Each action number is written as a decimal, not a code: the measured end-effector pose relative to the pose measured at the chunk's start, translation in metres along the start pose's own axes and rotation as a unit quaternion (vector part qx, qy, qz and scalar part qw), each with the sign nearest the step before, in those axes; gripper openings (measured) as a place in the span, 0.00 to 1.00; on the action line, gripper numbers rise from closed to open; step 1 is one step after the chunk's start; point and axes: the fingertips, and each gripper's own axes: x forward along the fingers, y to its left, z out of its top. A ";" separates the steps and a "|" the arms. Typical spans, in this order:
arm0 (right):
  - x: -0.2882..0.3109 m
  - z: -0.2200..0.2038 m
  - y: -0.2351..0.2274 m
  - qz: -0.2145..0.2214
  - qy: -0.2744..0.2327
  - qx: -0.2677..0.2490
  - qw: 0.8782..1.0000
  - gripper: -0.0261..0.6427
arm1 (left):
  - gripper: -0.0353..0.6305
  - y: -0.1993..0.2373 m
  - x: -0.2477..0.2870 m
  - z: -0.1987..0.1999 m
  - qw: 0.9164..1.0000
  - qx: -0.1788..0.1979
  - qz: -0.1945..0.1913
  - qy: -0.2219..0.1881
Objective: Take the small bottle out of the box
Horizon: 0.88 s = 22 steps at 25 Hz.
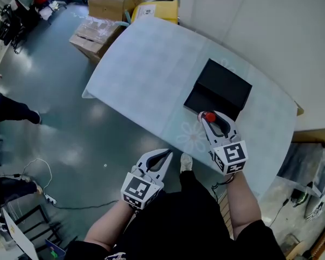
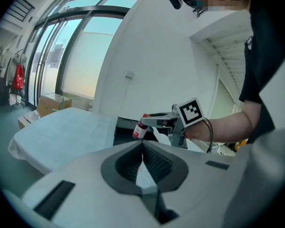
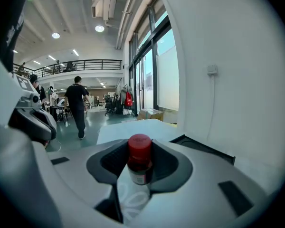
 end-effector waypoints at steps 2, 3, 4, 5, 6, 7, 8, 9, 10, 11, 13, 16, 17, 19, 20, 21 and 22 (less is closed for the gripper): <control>-0.008 0.004 0.013 -0.003 -0.004 -0.002 1.000 0.28 | 0.10 0.002 -0.009 0.002 1.000 0.007 -0.001 -0.008; -0.011 0.005 0.019 -0.005 -0.007 -0.003 1.000 0.28 | 0.09 0.002 -0.014 0.003 1.000 0.011 -0.002 -0.013; -0.016 0.006 0.027 -0.006 -0.008 -0.003 1.000 0.28 | 0.10 0.002 -0.020 0.004 1.000 0.014 -0.003 -0.017; -0.021 0.007 0.035 -0.007 -0.010 -0.002 1.000 0.28 | 0.10 0.002 -0.026 0.004 1.000 0.017 -0.004 -0.021; -0.026 0.008 0.044 -0.008 -0.011 0.000 1.000 0.28 | 0.10 0.001 -0.033 0.004 1.000 0.019 -0.005 -0.024; -0.032 0.008 0.054 -0.010 -0.012 0.002 1.000 0.28 | 0.09 0.000 -0.039 0.003 0.999 0.021 -0.007 -0.026; -0.038 0.008 0.063 -0.011 -0.013 0.005 1.000 0.28 | 0.10 -0.001 -0.046 0.001 0.999 0.022 -0.008 -0.027; -0.044 0.007 0.073 -0.013 -0.014 0.009 1.000 0.28 | 0.10 -0.003 -0.053 -0.001 0.999 0.024 -0.011 -0.028; -0.051 0.007 0.083 -0.014 -0.015 0.012 1.000 0.28 | 0.10 -0.005 -0.060 -0.003 0.999 0.027 -0.014 -0.028; -0.057 0.006 0.093 -0.014 -0.016 0.016 1.000 0.28 | 0.09 -0.007 -0.066 -0.005 0.999 0.030 -0.018 -0.029; -0.069 0.005 0.110 -0.016 -0.019 0.022 0.999 0.28 | 0.10 -0.011 -0.076 -0.008 0.999 0.035 -0.023 -0.030; -0.085 0.003 0.135 -0.024 -0.024 0.026 0.999 0.28 | 0.09 -0.016 -0.089 -0.014 0.998 0.049 -0.037 -0.030; -0.090 0.002 0.142 -0.028 -0.026 0.028 0.999 0.28 | 0.09 -0.017 -0.092 -0.016 0.997 0.052 -0.042 -0.029; -0.101 -0.001 0.156 -0.035 -0.028 0.033 0.998 0.28 | 0.09 -0.020 -0.099 -0.021 0.997 0.057 -0.051 -0.026; -0.106 -0.003 0.162 -0.038 -0.028 0.036 0.998 0.28 | 0.09 -0.021 -0.101 -0.023 0.996 0.058 -0.055 -0.025; -0.111 -0.004 0.167 -0.040 -0.028 0.039 0.998 0.28 | 0.09 -0.023 -0.104 -0.024 0.996 0.058 -0.058 -0.024; -0.117 -0.006 0.172 -0.042 -0.027 0.042 0.998 0.28 | 0.09 -0.025 -0.106 -0.025 0.996 0.058 -0.062 -0.024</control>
